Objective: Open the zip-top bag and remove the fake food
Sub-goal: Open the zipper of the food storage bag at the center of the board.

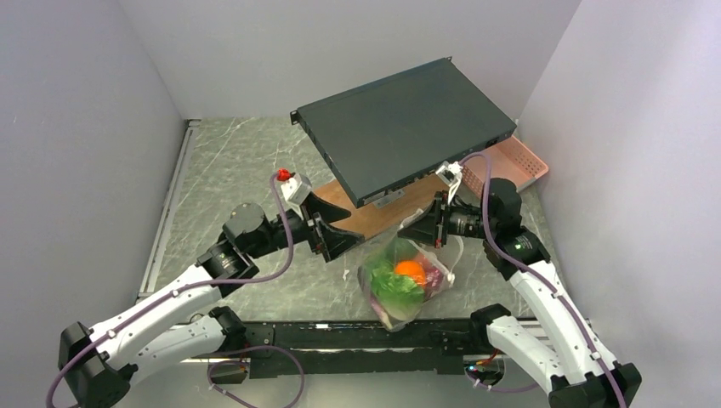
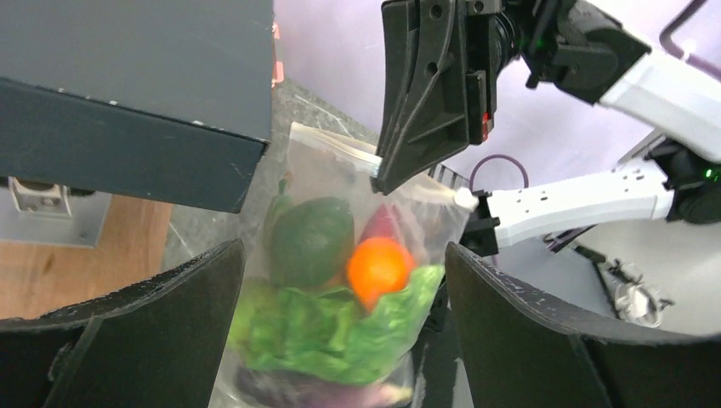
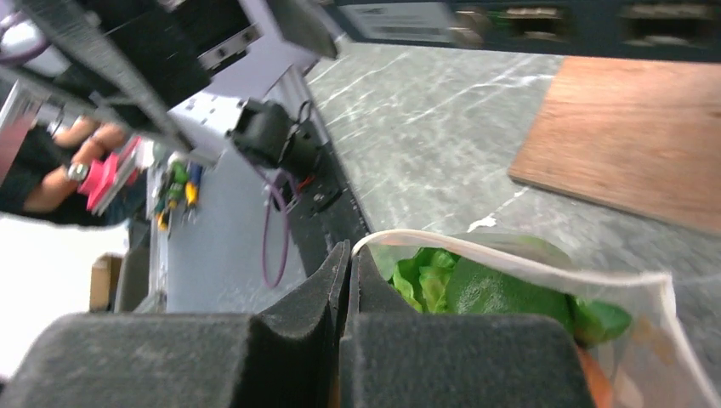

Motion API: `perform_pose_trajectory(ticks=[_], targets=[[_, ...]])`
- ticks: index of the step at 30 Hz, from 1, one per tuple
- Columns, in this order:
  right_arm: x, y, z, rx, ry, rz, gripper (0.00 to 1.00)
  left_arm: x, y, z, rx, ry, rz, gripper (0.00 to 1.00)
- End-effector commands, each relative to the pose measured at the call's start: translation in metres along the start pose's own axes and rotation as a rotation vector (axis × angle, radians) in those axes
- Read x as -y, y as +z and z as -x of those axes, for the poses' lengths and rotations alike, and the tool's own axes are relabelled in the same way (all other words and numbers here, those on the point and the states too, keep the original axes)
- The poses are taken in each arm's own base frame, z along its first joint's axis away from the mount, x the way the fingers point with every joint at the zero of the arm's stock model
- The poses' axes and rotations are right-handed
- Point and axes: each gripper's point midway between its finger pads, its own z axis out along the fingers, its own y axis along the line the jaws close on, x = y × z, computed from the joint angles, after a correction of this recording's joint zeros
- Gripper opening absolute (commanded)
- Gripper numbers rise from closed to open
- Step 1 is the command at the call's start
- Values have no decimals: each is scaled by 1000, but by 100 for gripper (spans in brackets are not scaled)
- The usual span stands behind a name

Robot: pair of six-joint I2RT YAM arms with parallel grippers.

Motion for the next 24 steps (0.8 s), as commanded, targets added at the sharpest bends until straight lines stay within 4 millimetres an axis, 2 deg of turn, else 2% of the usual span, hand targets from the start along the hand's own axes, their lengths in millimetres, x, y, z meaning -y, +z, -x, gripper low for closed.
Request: perform_pose_trajectory(ticks=[1,5,11,14,19,24], targets=[[32,4,21,140,137,-179,0,1,13,21,58,-175,30,92],[39,11,32,196,193,-169,0,2,29,16,38,-279,43,91],[39,20,40,232,288,-111,0,1,53,-2,-108,-256,189,89],[36,22,44,240,295,-85,0,-8,57,-14,-193,-205,307,87],[31,22,42,233,283,-65,0,-10,60,-44,-299,-150,327,82],[29,22,35,224,288,-53,0,-14,69,-50,-317,-116,361,79]])
